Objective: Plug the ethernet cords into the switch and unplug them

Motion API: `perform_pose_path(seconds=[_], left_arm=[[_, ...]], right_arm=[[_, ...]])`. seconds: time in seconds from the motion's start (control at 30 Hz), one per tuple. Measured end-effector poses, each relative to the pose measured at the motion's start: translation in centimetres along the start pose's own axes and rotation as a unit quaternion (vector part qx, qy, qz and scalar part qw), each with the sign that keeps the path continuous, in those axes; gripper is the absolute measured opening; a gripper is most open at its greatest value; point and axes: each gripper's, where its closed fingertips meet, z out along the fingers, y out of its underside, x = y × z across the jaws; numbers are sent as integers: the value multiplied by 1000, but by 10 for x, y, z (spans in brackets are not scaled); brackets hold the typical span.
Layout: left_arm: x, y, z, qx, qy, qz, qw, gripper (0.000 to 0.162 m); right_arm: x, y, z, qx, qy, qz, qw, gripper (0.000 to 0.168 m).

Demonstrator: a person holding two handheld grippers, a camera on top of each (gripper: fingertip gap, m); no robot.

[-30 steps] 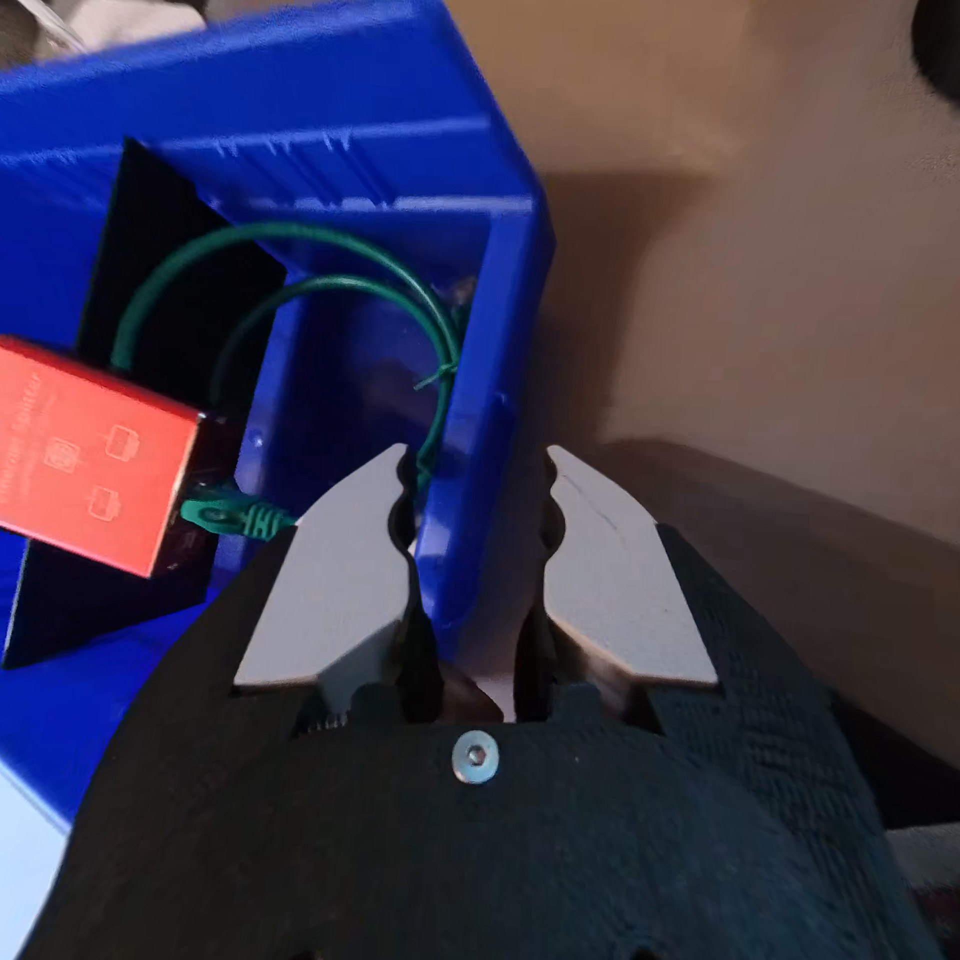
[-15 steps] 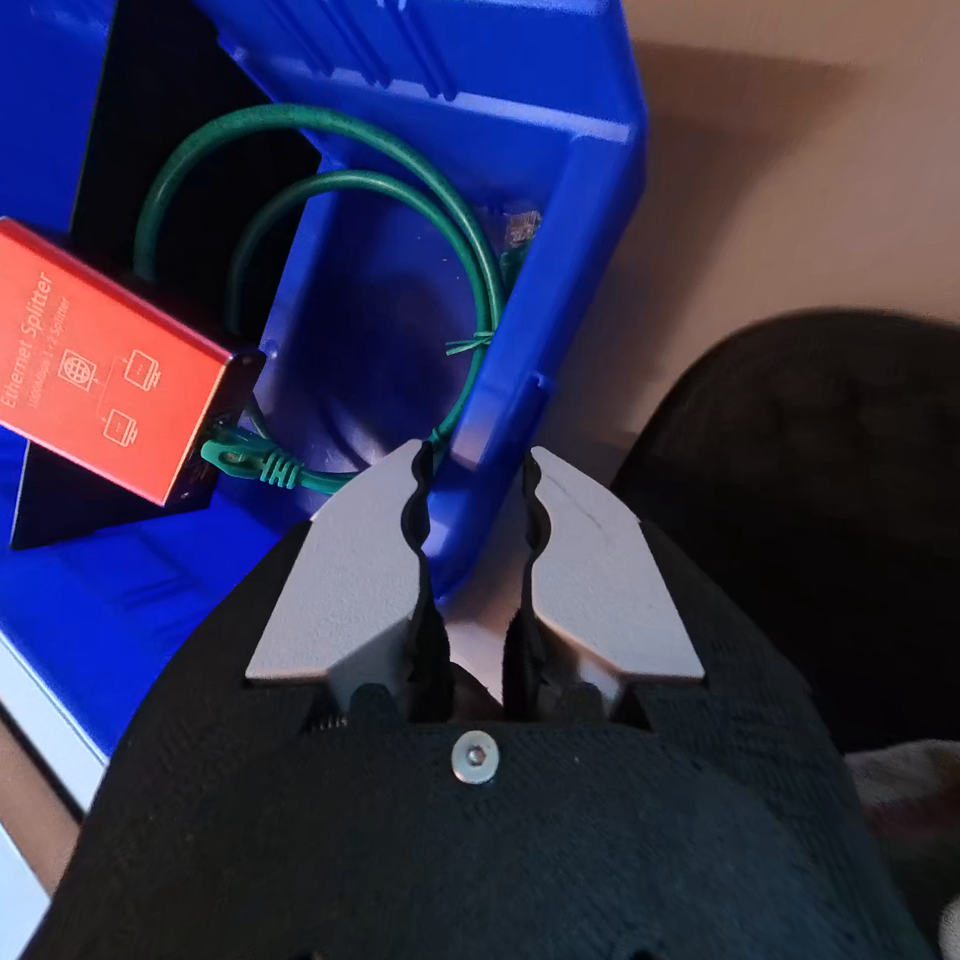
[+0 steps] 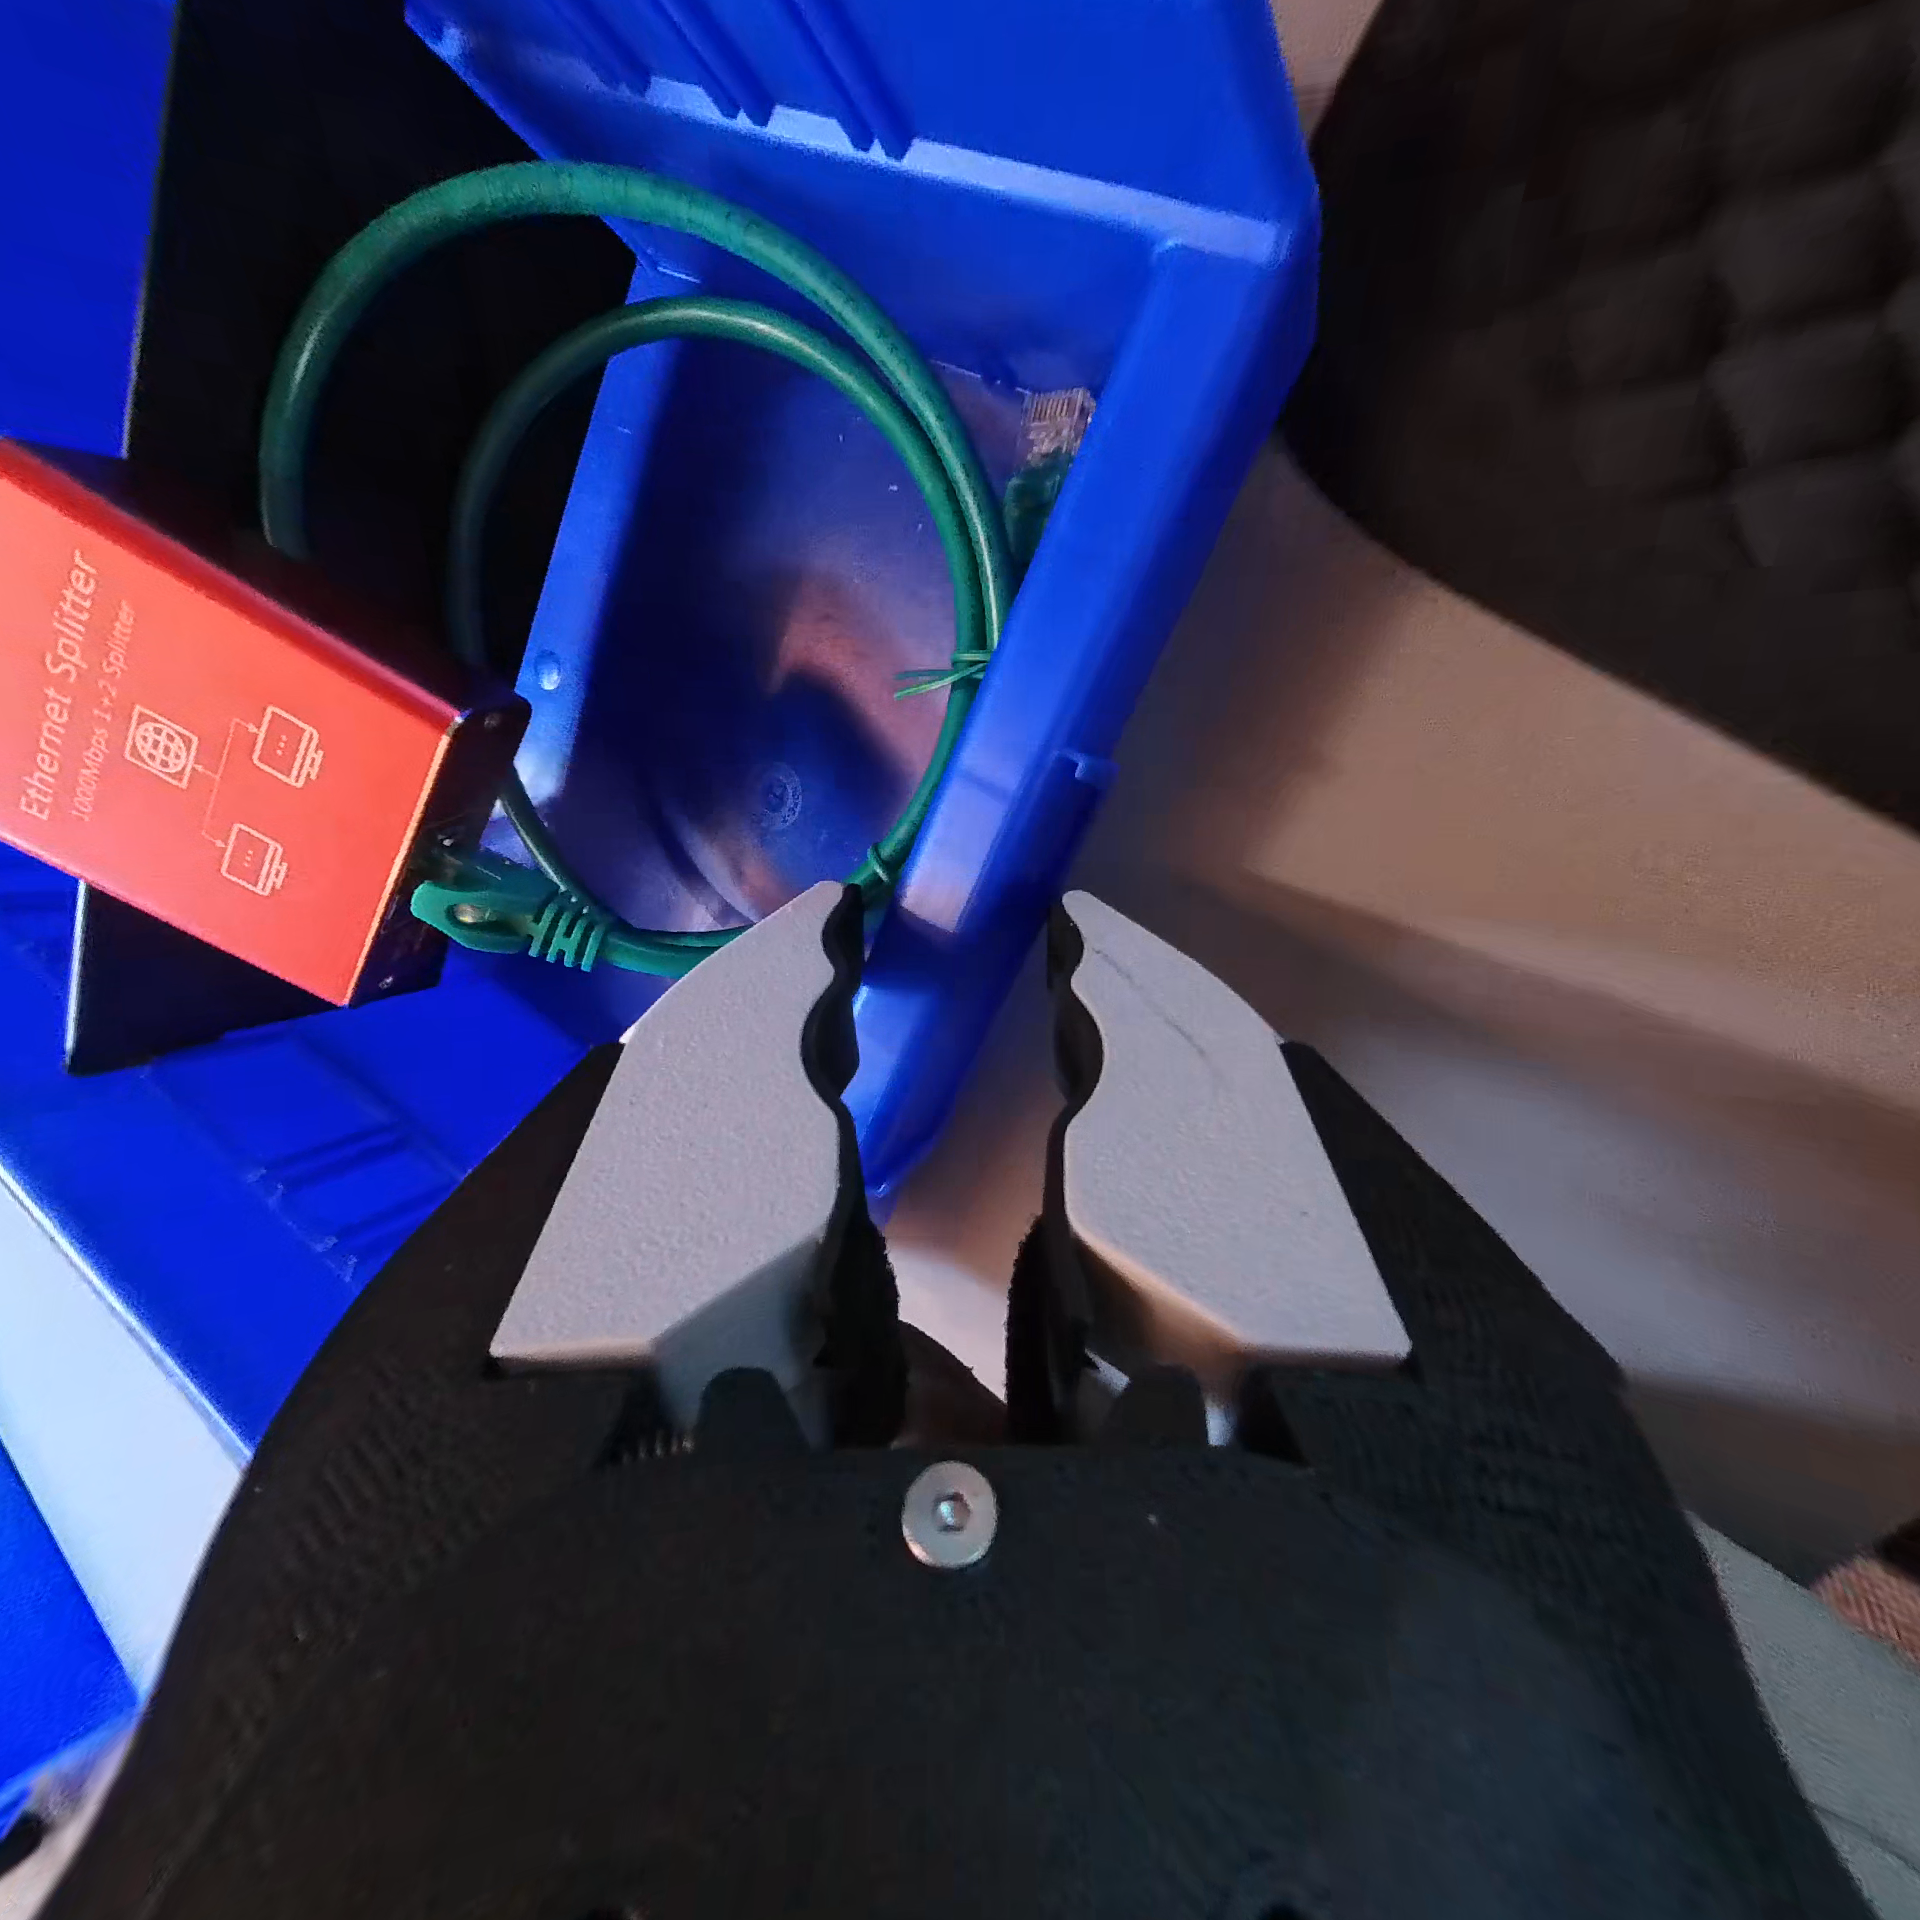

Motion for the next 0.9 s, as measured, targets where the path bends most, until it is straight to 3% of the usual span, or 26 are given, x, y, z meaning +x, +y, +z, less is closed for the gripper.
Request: perform_pose_path(seconds=[0.3,0.37,0.47,0.6,0.7,0.9], left_arm=[[5,37,-19,-5,-11,-1,1000,37],[5,38,-20,-10,-15,-38,999,59],[3,26,-34,33,-18,-130,991,77],[-40,-2,-72,126,-105,-316,935,77],[-65,-22,-79,167,-102,-394,898,91],[-107,0,-35,89,-98,-469,873,100]], right_arm=[[-1,15,-6,-14,5,10,1000,36],[-1,12,-7,-3,-1,36,999,41],[5,-2,-19,59,7,106,993,63],[24,-20,-50,161,63,199,965,85],[38,-38,-72,226,113,227,941,89],[38,-60,-84,236,131,200,942,92]])
